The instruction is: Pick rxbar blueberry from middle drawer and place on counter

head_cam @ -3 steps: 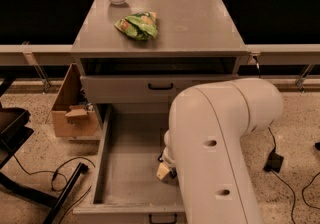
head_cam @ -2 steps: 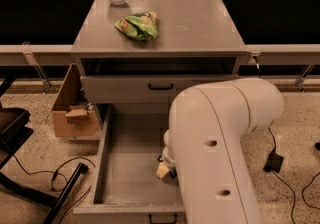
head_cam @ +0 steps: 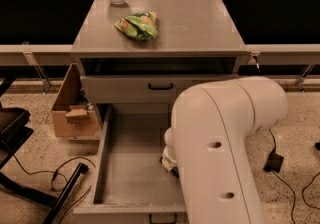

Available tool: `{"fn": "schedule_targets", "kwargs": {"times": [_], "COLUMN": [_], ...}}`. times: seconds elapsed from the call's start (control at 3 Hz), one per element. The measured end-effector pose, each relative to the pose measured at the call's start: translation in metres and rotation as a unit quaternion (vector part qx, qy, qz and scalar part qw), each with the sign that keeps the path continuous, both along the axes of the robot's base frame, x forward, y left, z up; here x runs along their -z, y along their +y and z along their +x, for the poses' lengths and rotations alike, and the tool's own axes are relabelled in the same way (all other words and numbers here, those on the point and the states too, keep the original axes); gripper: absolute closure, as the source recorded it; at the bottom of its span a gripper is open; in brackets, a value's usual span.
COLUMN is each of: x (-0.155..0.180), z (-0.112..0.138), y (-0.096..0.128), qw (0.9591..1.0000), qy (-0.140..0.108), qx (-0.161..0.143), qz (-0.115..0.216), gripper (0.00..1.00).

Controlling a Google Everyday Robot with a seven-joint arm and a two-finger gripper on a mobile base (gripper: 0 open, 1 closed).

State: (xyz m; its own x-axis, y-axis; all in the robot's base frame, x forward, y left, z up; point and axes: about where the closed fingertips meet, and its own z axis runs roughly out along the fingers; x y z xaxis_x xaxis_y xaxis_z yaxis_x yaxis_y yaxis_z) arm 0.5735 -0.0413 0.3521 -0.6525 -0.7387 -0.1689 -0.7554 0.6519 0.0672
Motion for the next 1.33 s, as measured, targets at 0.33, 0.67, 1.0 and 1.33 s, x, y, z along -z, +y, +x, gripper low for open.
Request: {"fn": "schedule_targets", "kwargs": {"times": [0.33, 0.67, 1.0, 1.33], "x": [0.000, -0.001, -0.025, -0.093], "z": [0.000, 0.000, 0.003, 0.010], "y": [0.000, 0.000, 0.002, -0.005], "qw": [1.0000, 1.0000, 0.9993, 0.9968], "qy": [0.000, 0.000, -0.004, -0.015], "qx": [0.000, 0.000, -0.036, -0.069], "qz": [0.000, 0.000, 0.008, 0.036], "gripper": [1.00, 1.00, 1.00, 1.00]}}
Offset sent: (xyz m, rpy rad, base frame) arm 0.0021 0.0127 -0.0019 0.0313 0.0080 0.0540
